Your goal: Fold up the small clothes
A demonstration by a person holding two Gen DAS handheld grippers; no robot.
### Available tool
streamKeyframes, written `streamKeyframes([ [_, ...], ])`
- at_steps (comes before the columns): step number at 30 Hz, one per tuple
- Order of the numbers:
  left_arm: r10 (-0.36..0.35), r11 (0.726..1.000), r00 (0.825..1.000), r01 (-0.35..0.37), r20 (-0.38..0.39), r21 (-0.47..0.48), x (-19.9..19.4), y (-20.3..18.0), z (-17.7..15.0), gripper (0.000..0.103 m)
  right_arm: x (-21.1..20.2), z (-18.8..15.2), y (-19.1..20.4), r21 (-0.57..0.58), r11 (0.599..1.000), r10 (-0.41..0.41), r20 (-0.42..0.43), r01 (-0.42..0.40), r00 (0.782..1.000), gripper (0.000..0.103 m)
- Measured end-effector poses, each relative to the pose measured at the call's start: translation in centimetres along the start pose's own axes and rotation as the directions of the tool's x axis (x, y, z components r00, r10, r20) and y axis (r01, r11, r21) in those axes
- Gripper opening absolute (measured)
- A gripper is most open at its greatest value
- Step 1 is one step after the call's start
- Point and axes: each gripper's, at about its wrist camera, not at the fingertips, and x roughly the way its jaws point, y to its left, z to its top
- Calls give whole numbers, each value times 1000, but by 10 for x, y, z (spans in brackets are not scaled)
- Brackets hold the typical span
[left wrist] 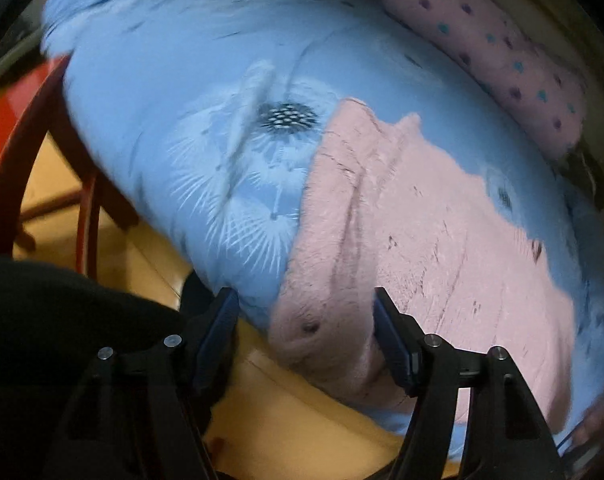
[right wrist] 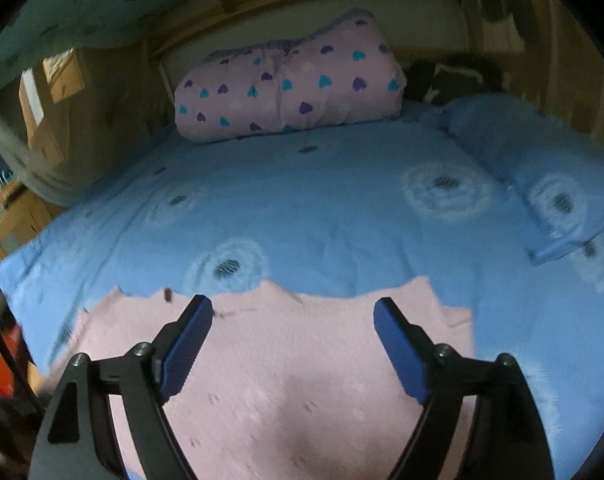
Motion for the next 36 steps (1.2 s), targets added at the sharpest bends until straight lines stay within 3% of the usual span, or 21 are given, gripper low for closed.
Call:
streamKeyframes([
  [3, 10, 989, 998, -1, 64, -147, -8, 8, -15, 46, 31, -12, 14, -51, 998, 18, -119, -25, 993, 86],
  [6, 23, 984, 994, -4, 107, -177, -12, 6, -23, 46, 45, -36, 43, -214, 976, -16, -202, -28, 979, 86],
  [9, 29, 980, 992, -4, 121, -199, -16, 3, -24, 46, 42, -57, 71, -328, 940, 16, -223, -91, 975, 86],
  [11, -19, 978, 993, 42, 113, -204, -12, 2, -20, 46, 39, -66, 86, -360, 926, 31, -234, -116, 972, 86],
  [12, -87, 970, 992, 106, 96, -217, -6, 3, -20, 46, 38, -69, 92, -366, 921, 45, -238, -133, 970, 86],
  [14, -199, 936, 979, 202, 39, -289, 7, 16, -21, 46, 37, -73, 104, -371, 915, 69, -246, -159, 967, 86],
  [15, -192, 938, 981, 192, 30, -289, 6, 19, -21, 46, 38, -75, 109, -375, 912, 76, -250, -168, 965, 86],
  [21, -255, 897, 950, 302, 178, -324, -4, 41, -15, 46, 34, -89, 121, -455, 874, 73, -229, -173, 971, 86],
  [25, -265, 888, 944, 318, 195, -331, -3, 46, -11, 22, 34, -91, 113, -442, 880, 72, -237, -174, 969, 86],
  [29, -284, 887, 939, 334, 194, -320, -1, 45, -11, 16, 29, -84, 105, -424, 889, 86, -218, -174, 972, 86],
  [33, -352, 862, 911, 405, 216, -305, -7, 48, -14, 9, 23, -78, 103, -416, 891, 104, -203, -182, 974, 86],
  [36, -366, 861, 906, 416, 211, -293, -5, 49, -13, 8, 22, -78, 103, -420, 888, 109, -200, -186, 974, 86],
])
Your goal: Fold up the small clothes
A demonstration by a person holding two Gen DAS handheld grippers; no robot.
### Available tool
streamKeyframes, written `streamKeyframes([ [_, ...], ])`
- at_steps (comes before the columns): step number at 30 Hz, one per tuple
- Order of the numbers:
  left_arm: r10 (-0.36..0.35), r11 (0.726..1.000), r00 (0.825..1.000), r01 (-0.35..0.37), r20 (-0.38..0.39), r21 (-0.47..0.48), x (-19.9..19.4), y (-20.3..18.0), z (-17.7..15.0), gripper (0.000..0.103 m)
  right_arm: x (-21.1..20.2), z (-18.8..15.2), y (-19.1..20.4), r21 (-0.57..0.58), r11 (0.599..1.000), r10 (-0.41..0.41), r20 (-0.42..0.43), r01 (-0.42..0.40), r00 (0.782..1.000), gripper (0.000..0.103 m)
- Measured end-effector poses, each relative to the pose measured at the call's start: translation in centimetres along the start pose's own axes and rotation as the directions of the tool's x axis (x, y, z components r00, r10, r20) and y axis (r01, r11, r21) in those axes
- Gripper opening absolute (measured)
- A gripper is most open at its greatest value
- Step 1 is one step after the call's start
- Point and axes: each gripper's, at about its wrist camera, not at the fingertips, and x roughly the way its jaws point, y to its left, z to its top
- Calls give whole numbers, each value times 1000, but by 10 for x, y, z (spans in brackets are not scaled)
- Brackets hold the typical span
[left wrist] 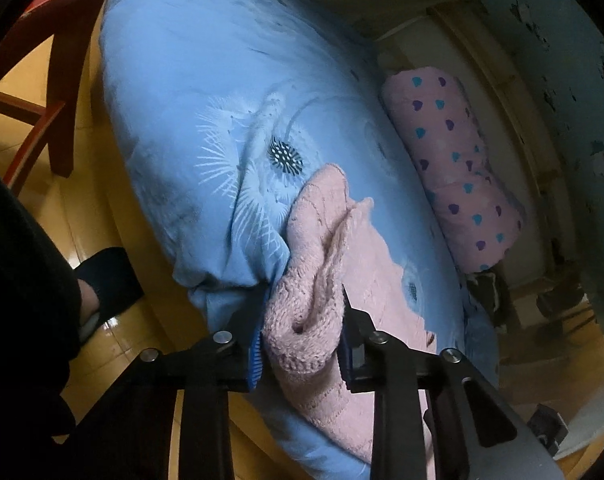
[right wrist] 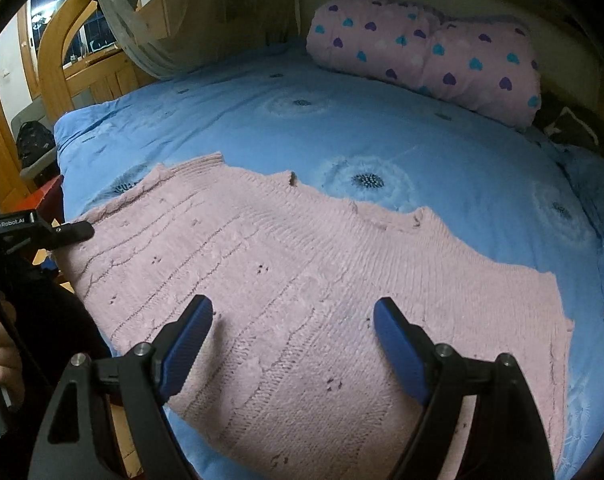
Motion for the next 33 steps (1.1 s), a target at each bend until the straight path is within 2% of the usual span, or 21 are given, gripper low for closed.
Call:
streamKeyframes([
  [2, 2, 1000, 1000, -2, 0, 16, -1, -3, -1, 7, -1, 0, 0, 6, 1000, 10, 8, -10, 1000, 86],
  [6, 60, 996, 998, -61, 18, 62, -4, -9, -9, 7, -5, 1, -3, 23, 999, 35, 29, -35, 999, 86],
  [14, 74, 994, 996, -77, 49, 81, -7, -12, -19, 9, 5, -2, -3, 25, 999, 33, -15, -33, 999, 86],
  [19, 59, 989, 995, -69, 79, 133, -13, -22, -28, 9, 5, -2, 0, 17, 999, 45, -16, -45, 999, 86],
  [24, 38, 991, 995, -49, 92, 121, -17, -22, -30, 9, 8, -3, 2, 16, 999, 35, -34, -35, 999, 86],
  [28, 20, 994, 998, -26, 54, 103, -20, -21, -37, 9, 9, -3, 2, 19, 999, 42, -40, -41, 998, 86],
  [30, 18, 991, 999, -23, 43, 132, -21, -25, -46, 9, 9, -2, 2, 24, 999, 49, -45, -48, 998, 86],
  [33, 53, 972, 997, -63, 51, 226, -13, -38, -50, 9, 10, -1, 2, 35, 997, 65, -50, -64, 997, 86],
])
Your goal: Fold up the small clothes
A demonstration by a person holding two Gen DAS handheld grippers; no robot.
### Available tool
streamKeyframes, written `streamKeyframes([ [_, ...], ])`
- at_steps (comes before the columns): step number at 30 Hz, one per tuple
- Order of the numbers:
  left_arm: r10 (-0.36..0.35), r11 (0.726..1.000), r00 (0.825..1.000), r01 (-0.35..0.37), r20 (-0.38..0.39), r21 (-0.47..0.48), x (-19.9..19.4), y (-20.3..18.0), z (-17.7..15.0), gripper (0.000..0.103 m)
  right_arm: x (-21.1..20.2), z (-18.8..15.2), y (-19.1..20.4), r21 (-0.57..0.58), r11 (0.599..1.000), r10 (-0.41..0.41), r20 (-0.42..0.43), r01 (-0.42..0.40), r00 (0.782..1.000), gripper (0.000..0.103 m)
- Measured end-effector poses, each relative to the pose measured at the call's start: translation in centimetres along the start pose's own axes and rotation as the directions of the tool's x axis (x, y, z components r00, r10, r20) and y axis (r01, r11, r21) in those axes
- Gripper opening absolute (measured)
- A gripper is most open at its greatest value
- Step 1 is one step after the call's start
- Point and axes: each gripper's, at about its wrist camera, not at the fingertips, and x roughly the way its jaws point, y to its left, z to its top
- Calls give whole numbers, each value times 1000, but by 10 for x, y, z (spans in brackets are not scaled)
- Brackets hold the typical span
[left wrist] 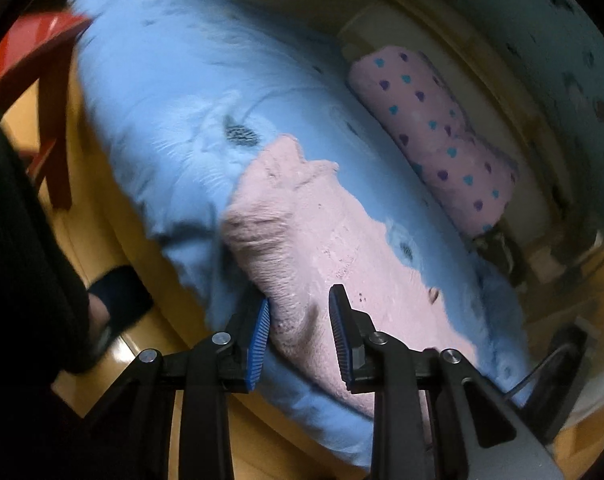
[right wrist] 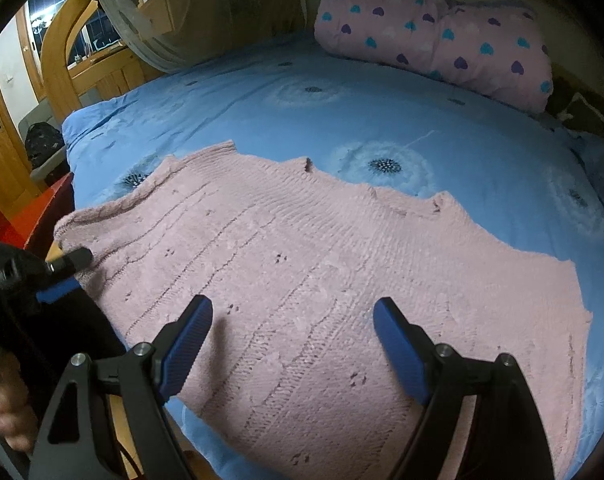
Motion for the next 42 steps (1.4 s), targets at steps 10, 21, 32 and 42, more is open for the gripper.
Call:
streamKeyframes([
  [10, -19, 994, 998, 24, 58, -103, 4, 25, 32, 1, 4, 0, -7, 35, 999, -3, -23, 4, 1000, 86],
  [21, 62, 995, 998, -63, -19, -77, 5, 25, 24, 0, -10, 39, 1, 173, 960, 231, -33, -222, 972, 86],
  [32, -7, 984, 1000, 7, 3, -176, 3, 33, 26, 0, 119, 160, 129, 136, 975, 221, -492, -176, 842, 86],
  [42, 13, 982, 1000, -17, -21, -186, 7, 32, 27, 0, 196, 153, 181, 0, 996, -68, -683, 93, 727, 83],
])
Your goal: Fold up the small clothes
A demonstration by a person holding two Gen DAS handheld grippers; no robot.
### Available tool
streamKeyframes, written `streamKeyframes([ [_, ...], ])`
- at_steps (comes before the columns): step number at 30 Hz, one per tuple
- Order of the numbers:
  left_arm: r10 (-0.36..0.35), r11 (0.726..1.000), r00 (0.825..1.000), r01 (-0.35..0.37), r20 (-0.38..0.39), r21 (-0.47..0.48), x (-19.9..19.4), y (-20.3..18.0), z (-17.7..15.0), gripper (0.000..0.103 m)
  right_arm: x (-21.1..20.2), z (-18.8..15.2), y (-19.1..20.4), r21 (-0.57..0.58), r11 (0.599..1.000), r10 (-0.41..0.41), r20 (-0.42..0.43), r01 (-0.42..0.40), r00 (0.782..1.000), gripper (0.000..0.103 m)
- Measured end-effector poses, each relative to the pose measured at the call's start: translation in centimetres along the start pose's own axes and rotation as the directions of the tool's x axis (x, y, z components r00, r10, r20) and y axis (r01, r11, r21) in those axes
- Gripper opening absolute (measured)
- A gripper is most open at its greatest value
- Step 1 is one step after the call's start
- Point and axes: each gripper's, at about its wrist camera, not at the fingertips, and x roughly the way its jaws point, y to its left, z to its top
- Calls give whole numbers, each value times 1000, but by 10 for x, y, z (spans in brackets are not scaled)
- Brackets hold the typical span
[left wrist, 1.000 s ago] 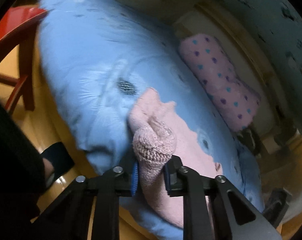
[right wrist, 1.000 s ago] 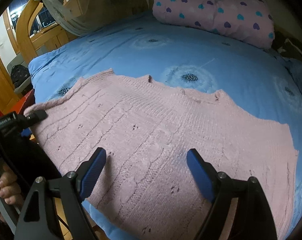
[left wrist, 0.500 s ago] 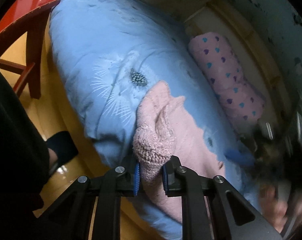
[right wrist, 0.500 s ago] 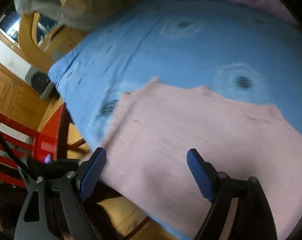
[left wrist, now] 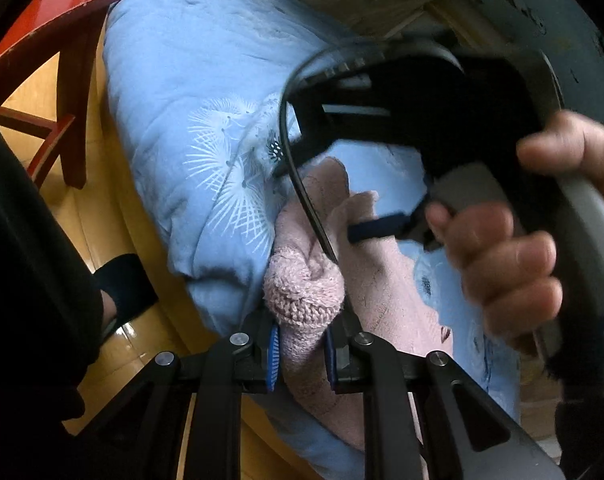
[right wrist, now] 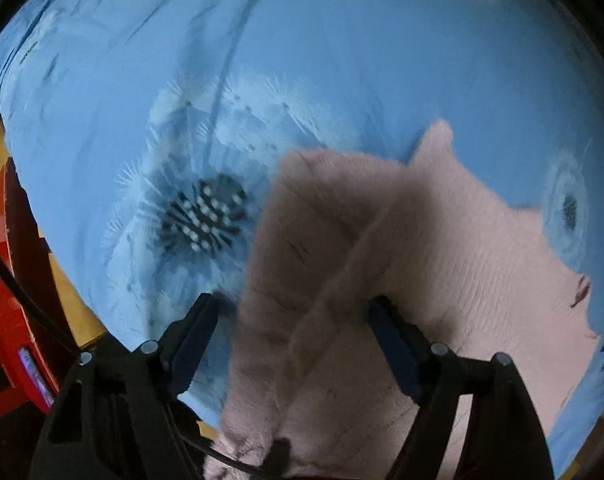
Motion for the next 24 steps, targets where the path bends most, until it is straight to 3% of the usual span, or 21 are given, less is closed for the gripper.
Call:
streamKeyframes([
  [3, 20, 1000, 1000, -20, -12, 7, 1, -1, 0, 0, 6, -2, 7, 23, 998, -59, 1, 59, 998, 81],
  [5, 41, 999, 999, -41, -21, 21, 3, -2, -1, 0, 11, -7, 3, 121, 989, -84, -8, 84, 996, 71],
  [6, 41, 999, 999, -41, -22, 17, 3, -1, -1, 0, 6, -9, 2, 153, 983, -102, 8, 99, 995, 62],
  [7, 41, 999, 999, -41, -28, 17, 3, 0, -1, 0, -1, -11, 1, 175, 974, -148, 30, 140, 989, 30],
  [8, 42, 999, 999, -42, -32, 20, 3, 0, 0, 0, -8, -13, -1, 196, 972, -144, 53, 131, 988, 18],
  [16, 44, 996, 999, -42, -15, 84, 3, -6, 2, 0, -25, -33, -17, 225, 974, -59, 97, 36, 993, 16],
  [24, -30, 986, 1000, 28, 7, 167, -9, -17, 6, 0, -63, -48, -41, 196, 979, 26, 155, -57, 988, 16],
])
